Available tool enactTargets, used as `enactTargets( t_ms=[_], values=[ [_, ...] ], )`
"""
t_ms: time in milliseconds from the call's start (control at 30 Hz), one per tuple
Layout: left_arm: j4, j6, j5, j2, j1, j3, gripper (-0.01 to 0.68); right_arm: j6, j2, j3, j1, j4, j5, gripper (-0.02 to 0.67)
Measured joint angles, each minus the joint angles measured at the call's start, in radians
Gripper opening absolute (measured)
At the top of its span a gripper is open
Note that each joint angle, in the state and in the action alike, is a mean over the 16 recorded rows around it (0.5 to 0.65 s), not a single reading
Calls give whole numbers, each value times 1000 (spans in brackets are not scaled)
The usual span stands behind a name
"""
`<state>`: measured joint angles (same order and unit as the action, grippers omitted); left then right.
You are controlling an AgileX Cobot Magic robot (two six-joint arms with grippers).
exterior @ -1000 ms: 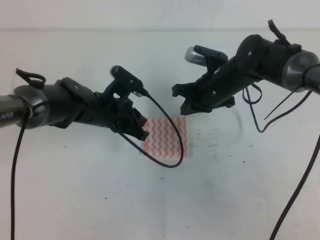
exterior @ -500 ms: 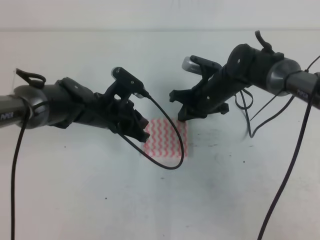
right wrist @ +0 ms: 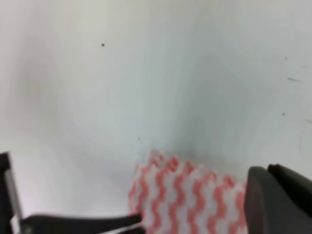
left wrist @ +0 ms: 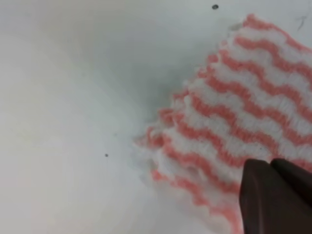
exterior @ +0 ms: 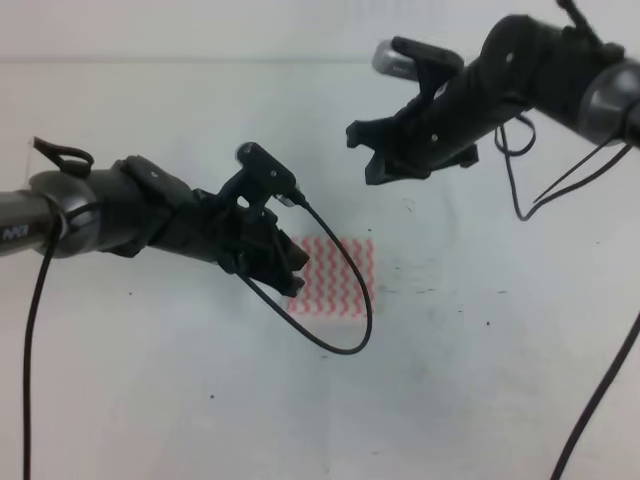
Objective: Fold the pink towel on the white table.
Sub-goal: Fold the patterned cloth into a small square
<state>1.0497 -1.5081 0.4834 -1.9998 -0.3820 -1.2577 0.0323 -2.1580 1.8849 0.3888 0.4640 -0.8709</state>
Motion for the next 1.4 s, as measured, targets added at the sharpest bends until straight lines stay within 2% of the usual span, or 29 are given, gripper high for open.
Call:
enactTargets(
  t_ms=[367,733,1400],
  values=[
    [94,-77,11,-41,-35,-1,0,14,96,2,1,-51,-50,-2],
    [128,-88,4,-51,-58,-11,0,15,107,2,1,-56,-74,-2],
    [-17,57,7,-19,-61,-18,0,5,107,2,1,-55,-120,-2]
  ],
)
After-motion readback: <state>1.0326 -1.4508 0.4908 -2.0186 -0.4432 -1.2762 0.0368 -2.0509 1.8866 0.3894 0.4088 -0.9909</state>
